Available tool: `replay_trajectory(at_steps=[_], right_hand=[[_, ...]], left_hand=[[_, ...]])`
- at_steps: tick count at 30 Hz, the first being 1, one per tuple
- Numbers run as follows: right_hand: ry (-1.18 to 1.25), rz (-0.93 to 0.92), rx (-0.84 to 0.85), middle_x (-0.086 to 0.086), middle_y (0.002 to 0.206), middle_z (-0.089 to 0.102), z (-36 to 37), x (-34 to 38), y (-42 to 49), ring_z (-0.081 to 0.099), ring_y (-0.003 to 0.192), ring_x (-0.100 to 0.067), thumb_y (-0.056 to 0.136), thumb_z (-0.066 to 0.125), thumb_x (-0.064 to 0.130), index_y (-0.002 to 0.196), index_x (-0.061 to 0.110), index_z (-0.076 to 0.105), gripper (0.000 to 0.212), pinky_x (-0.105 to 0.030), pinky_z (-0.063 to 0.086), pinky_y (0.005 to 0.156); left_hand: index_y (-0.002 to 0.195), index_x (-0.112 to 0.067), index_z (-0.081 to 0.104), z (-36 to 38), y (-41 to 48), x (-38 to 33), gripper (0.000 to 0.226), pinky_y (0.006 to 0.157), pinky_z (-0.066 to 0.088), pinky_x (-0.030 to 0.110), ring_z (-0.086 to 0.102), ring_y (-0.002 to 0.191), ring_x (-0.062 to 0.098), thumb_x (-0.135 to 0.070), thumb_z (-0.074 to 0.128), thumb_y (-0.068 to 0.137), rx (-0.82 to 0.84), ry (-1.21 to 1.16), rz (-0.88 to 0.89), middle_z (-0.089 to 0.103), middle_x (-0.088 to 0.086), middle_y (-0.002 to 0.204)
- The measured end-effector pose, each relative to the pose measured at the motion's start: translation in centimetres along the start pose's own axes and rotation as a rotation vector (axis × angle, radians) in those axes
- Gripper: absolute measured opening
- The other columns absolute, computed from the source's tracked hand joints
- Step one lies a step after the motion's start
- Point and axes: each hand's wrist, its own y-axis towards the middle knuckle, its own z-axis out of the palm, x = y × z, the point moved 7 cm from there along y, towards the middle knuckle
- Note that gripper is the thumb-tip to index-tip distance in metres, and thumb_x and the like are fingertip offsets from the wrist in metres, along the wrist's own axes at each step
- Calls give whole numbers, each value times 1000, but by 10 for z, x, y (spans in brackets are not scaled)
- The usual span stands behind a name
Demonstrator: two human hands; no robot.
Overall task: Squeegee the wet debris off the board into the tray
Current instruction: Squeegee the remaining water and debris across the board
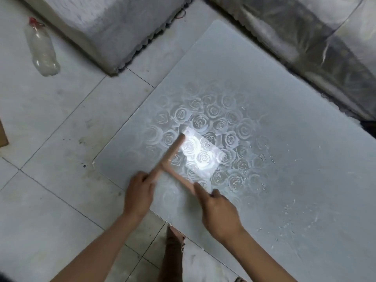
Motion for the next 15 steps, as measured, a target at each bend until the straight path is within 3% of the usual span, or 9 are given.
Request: replay_trajectory(at_steps=[4,8,11,15], right_hand=[[6,230,64,-1,99,44,16,-92,-72,59,91,-27,93,35,18,146,46,11,65,-32,41,65],[-22,343,40,1,88,37,13,-138,-133,43,68,-22,99,31,29,146,45,15,52,-30,35,58],[31,375,-87,2,83,41,2,-158,-162,46,64,-23,100,34,32,145,43,26,47,-30,34,55],[138,461,-235,3,81,43,-13,-196,-200,59,74,-24,101,33,37,144,44,28,44,-30,36,56]], left_hand=[[139,-24,49,70,-35,-68,48,83,40,33,52,97,23,-21,58,92,247,-82,91,53,8,106],[140,-33,44,114,-58,-131,47,84,42,28,53,107,17,-29,54,95,439,-43,125,53,-1,117],[134,-26,53,117,-64,-166,38,81,47,29,55,102,17,-27,51,96,436,-46,158,54,-2,113],[129,-18,57,111,-63,-222,34,84,44,31,54,105,21,-23,52,95,403,24,354,55,3,115]])
